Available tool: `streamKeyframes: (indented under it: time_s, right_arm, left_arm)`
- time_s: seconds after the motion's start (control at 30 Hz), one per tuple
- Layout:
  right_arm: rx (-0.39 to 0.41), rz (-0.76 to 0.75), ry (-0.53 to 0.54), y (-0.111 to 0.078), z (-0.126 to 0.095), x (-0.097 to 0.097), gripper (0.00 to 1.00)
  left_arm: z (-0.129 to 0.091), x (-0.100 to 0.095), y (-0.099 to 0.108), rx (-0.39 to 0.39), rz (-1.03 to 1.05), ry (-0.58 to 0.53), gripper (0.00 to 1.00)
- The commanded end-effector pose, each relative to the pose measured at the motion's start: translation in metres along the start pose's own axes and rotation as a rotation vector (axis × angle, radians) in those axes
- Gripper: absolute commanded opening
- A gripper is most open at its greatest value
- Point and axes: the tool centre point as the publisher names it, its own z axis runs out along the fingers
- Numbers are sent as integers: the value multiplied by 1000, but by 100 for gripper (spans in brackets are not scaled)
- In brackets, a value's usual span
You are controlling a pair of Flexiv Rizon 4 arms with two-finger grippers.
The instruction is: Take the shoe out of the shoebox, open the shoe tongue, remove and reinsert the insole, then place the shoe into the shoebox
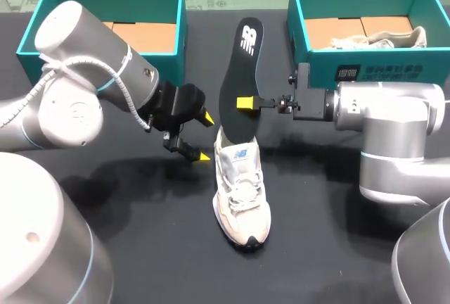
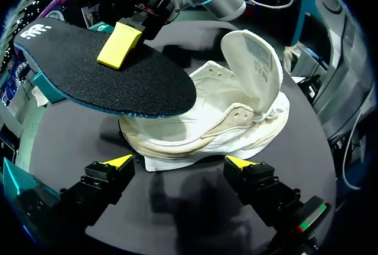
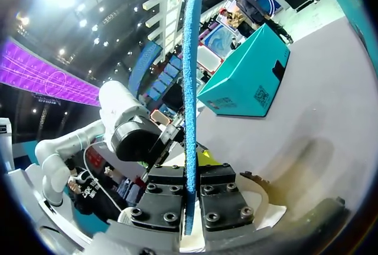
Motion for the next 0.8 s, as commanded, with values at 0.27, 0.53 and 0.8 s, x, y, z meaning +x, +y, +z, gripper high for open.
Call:
streamKeyframes:
  time_s: [0.27, 0.53, 0.8]
  right_arm:
    - [1, -45, 38, -1, 6, -3, 0]
    - [-32, -82, 50, -3, 10, -3, 0]
    - [-141, -112, 66, -7, 7, -4, 0]
  left_arm:
    - [8, 3, -3, 0, -35, 16, 100]
    - [11, 5, -5, 5, 6, 48, 100]
    - [13, 5, -6, 9, 18, 61, 100]
